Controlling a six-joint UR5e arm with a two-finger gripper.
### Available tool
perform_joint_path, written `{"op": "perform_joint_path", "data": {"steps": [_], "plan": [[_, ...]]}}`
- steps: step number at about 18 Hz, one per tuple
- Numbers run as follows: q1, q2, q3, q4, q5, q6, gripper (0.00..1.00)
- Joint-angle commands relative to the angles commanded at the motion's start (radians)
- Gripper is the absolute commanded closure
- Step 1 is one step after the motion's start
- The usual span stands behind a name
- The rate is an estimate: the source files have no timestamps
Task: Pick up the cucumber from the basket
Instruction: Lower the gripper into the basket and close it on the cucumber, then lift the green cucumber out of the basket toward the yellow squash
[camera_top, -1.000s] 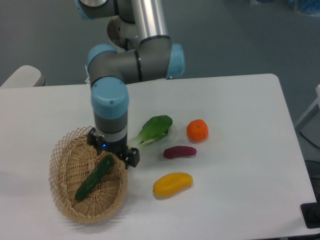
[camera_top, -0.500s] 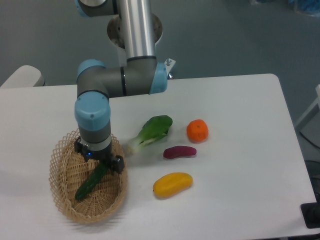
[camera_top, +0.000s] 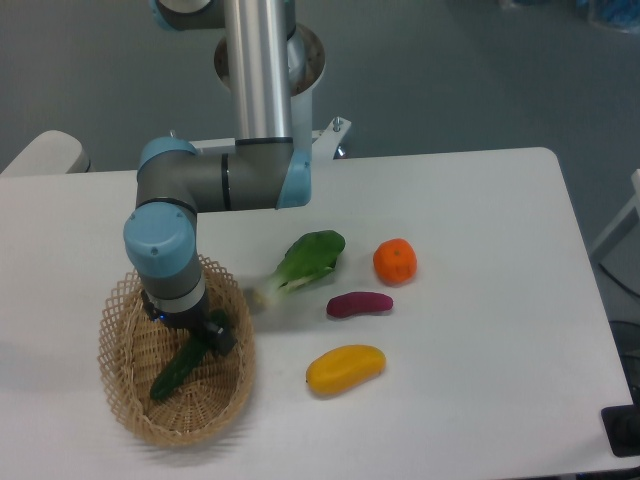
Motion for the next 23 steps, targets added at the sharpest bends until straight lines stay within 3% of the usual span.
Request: {"op": "perform_joint_path", "data": {"steps": [1, 5, 12, 18, 23], "plan": [[-0.002, -0.002, 0.000, 0.000, 0.000, 0.000, 0.01], [-0.002, -0.005, 0.005, 0.000, 0.000, 0.002, 0.31], [0.000, -0.003, 0.020, 0.000, -0.002, 0.028, 0.66], [0.009, 0.017, 0.034, -0.009, -0.002, 0.052, 0.73], [0.057, 0.073, 0.070, -0.025, -0.005, 0.124, 0.74]]}}
